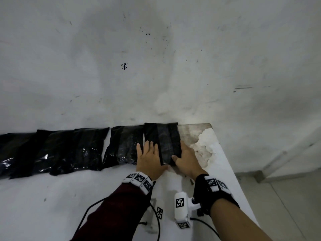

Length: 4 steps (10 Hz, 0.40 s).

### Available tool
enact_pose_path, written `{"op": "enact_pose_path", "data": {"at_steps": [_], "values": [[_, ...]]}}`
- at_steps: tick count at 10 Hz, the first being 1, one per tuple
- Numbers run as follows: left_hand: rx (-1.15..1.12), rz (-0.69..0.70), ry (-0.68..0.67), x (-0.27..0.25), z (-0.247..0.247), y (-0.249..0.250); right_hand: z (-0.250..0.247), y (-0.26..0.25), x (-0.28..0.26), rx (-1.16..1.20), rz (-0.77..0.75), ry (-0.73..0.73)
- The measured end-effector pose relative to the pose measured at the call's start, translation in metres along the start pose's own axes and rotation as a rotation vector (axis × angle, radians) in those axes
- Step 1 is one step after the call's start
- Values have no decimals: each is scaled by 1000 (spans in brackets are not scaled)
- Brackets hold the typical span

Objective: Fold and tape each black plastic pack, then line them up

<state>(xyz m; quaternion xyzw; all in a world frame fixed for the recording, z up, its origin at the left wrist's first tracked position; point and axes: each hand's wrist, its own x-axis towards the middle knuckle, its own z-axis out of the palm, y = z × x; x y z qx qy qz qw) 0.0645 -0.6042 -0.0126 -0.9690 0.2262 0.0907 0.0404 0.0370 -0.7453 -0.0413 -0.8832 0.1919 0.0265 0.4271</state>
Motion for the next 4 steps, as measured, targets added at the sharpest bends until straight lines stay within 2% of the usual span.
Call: {"op": "enact_pose_path", "data": {"at_steps": [1, 2, 3, 4], "values": [[-55, -14, -4, -6, -8, -1, -6, -11, -11, -86, 5, 19], [-107, -21, 27, -22, -29, -10, -22, -35, -29, -277, -1, 46], [-133, -38, 76, -32, -50, -23, -35, -65, -45, -326, -31, 47], [-147, -15, 167, -51, -85, -40, -51, -114, -68, -342, -151, 71]]}}
